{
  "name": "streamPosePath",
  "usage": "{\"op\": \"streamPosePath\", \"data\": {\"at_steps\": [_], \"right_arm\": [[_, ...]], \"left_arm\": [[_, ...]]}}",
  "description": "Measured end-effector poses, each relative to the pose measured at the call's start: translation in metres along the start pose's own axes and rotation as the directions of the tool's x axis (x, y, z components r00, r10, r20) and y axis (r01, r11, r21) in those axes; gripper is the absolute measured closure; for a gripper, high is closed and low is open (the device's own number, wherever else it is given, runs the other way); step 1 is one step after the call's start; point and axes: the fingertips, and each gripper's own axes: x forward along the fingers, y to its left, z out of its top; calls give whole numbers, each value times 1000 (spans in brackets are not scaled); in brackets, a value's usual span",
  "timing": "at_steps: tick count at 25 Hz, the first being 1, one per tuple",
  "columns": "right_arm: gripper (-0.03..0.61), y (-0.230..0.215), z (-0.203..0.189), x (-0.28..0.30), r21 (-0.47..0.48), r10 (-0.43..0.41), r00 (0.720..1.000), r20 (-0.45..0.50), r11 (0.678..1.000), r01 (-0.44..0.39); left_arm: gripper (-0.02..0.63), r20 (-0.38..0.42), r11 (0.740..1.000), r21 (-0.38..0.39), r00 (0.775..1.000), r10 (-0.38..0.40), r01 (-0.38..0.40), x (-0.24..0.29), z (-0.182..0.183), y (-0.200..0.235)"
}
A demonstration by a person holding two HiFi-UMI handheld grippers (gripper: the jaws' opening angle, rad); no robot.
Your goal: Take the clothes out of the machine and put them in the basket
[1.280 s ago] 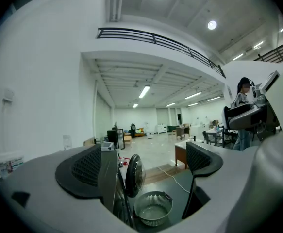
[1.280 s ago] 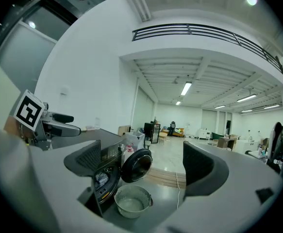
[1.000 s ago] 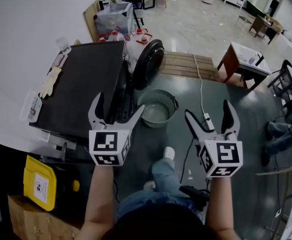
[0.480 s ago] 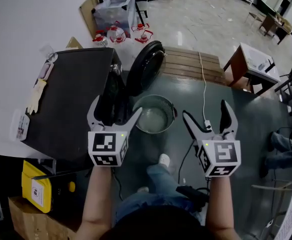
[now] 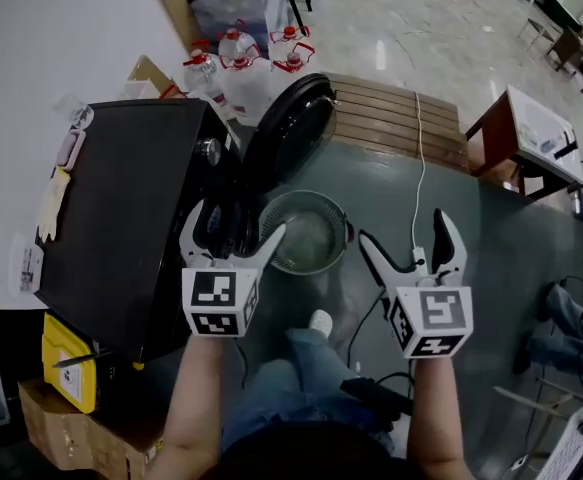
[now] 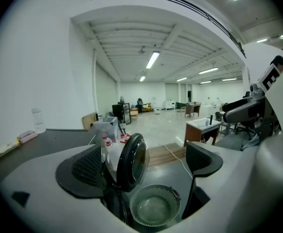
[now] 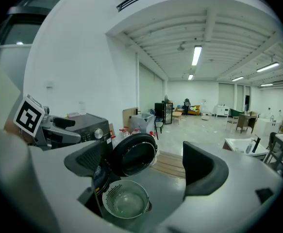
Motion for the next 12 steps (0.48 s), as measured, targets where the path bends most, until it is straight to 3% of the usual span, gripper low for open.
{"op": "streamPosePath", "data": {"at_steps": [12], "right_arm": [[54,2,-69,65,51,70,988,-138,997,-64]], "left_arm": [[69,-199,999,-34,979,-31,25,68,-68,-15]]}}
